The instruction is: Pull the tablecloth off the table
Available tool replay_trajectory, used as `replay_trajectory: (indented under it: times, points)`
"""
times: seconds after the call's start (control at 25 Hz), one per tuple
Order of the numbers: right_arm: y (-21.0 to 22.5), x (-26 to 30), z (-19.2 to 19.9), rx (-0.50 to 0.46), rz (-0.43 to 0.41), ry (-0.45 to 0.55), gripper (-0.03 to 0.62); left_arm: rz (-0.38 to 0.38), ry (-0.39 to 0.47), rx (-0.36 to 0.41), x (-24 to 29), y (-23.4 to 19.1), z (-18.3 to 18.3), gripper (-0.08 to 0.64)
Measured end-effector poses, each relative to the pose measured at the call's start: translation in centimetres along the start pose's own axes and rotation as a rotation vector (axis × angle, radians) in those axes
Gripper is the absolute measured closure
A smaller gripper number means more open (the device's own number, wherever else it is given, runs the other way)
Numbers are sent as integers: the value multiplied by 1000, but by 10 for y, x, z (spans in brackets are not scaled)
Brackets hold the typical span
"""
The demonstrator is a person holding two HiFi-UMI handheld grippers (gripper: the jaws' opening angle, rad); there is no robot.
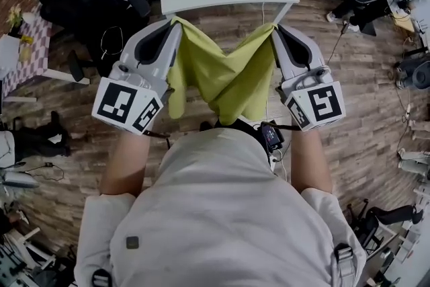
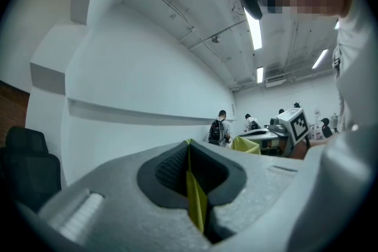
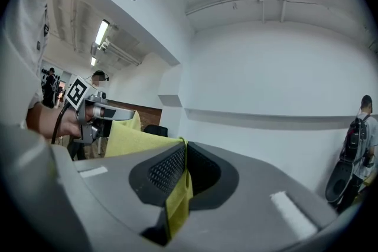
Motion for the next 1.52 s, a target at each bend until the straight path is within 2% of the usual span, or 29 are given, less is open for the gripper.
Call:
replay_trajectory:
  times: [0.4,1.52]
  points:
    - [-28,7,4,-2,15,-12,574,-6,51,-21,-25,-13,-4,554]
    - [-36,12,14,3,17,-15,574,-6,26,-29,-30,-20,12,554]
Point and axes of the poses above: the fingertips, and each gripper's own axes: x forward along the fingers, y to its right, z out of its underside, the point moved 3 cm from there along -x, backward along the fingers, and after that the axes turned 7 degrees about x, right-handed, at the moved point
